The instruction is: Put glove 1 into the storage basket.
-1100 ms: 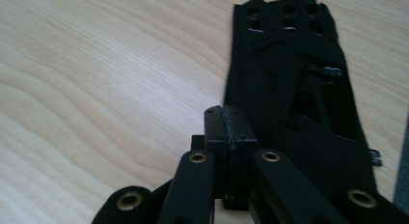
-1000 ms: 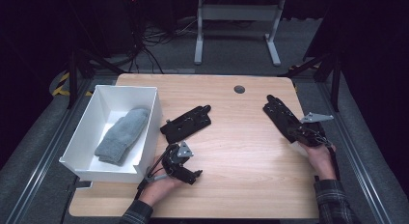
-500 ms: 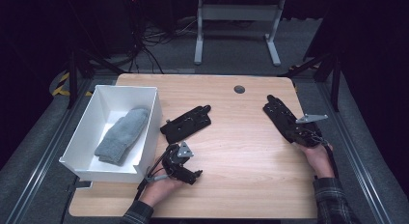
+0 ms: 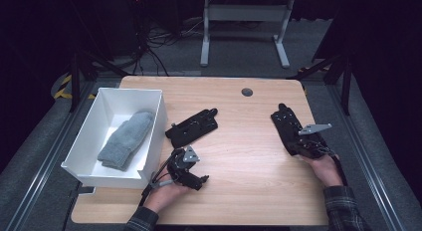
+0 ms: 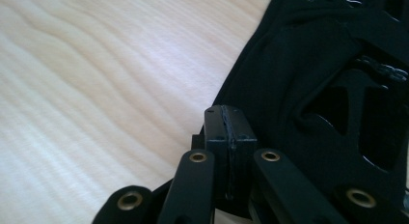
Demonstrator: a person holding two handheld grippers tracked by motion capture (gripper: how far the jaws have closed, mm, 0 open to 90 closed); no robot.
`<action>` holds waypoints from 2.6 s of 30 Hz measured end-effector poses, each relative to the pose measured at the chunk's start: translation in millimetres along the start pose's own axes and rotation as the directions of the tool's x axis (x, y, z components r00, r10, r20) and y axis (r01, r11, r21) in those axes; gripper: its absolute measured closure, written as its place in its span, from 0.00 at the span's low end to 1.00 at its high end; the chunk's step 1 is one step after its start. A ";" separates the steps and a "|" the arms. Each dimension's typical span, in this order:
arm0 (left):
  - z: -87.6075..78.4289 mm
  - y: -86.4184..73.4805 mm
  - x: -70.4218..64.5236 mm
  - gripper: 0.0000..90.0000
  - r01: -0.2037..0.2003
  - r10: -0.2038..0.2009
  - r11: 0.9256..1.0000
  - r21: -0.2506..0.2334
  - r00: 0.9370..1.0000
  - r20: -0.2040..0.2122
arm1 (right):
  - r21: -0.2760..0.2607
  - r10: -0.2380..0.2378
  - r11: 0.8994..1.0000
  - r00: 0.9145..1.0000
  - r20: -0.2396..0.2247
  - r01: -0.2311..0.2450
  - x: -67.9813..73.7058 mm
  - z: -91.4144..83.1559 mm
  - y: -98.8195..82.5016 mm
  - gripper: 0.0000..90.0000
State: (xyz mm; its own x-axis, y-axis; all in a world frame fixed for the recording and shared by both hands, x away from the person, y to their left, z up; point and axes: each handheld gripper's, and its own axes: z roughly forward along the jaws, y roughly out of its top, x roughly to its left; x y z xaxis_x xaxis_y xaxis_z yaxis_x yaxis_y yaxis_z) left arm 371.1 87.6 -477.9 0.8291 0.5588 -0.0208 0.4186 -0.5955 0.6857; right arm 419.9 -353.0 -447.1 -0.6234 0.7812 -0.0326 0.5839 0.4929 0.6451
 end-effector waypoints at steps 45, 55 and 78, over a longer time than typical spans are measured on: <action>0.0 -0.1 -0.1 0.00 0.002 -0.002 1.000 -0.001 1.000 -0.001 | -0.090 -0.082 0.993 0.994 -0.066 0.076 46.2 -28.1 -10.5 1.00; 0.0 -0.1 0.0 0.01 0.002 -0.002 1.000 0.000 1.000 0.000 | -0.028 -0.044 0.999 0.998 -0.039 0.043 19.9 -3.9 -7.6 1.00; 0.0 -0.1 -0.1 0.00 0.002 -0.002 1.000 -0.001 1.000 -0.001 | -0.028 -0.167 0.986 0.975 -0.145 0.164 101.8 2.3 0.2 1.00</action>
State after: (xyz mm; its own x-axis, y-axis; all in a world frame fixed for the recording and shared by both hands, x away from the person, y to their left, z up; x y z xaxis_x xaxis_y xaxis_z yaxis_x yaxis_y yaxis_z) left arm 371.0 87.6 -477.9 0.8280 0.5603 -0.0217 0.4199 -0.5939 0.6863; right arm 357.7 -272.5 -452.1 -0.7806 0.6244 -0.0287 0.4587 0.6035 0.6522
